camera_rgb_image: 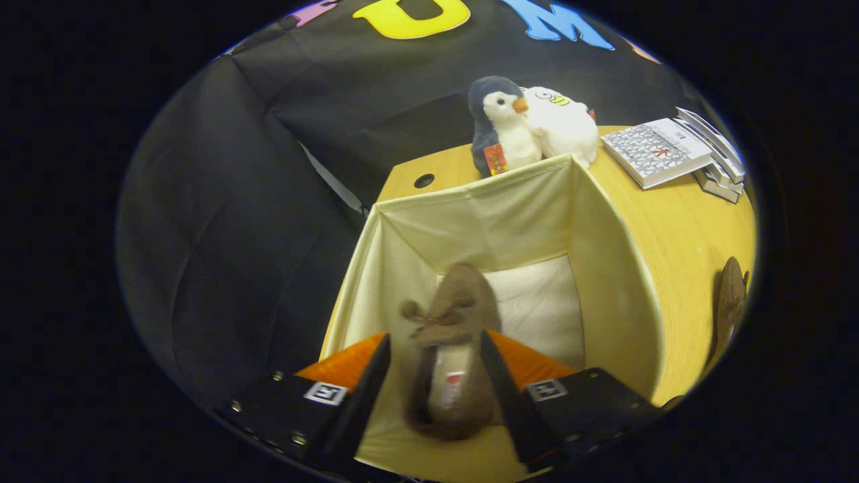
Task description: Open the storage box then place both shoes into the box .Put the left shoe in first, then the right shoe, with the right side of both shoes facing outward in a uniform manner.
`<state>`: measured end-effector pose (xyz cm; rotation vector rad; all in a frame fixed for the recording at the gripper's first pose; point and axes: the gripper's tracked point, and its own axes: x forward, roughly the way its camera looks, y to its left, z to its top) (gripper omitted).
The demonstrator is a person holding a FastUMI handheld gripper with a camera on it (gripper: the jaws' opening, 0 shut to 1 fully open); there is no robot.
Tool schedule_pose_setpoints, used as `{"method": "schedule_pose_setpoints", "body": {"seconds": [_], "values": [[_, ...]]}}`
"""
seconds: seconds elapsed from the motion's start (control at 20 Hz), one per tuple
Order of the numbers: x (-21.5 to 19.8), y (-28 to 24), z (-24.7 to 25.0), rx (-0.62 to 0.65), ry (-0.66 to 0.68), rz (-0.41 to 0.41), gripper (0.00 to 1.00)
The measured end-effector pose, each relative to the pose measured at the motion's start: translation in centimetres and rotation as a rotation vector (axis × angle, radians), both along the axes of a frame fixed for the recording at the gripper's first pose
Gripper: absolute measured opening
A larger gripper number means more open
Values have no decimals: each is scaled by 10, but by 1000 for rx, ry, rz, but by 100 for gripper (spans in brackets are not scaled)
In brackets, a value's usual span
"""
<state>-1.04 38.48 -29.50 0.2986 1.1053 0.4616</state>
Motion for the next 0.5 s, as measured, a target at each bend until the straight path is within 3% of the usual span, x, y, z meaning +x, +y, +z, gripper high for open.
{"method": "schedule_pose_setpoints", "body": {"seconds": [0.05,0.5], "values": [[3,-3,5,-12,-22,13,99],[19,-62,73,-25,-240,61,98]]}}
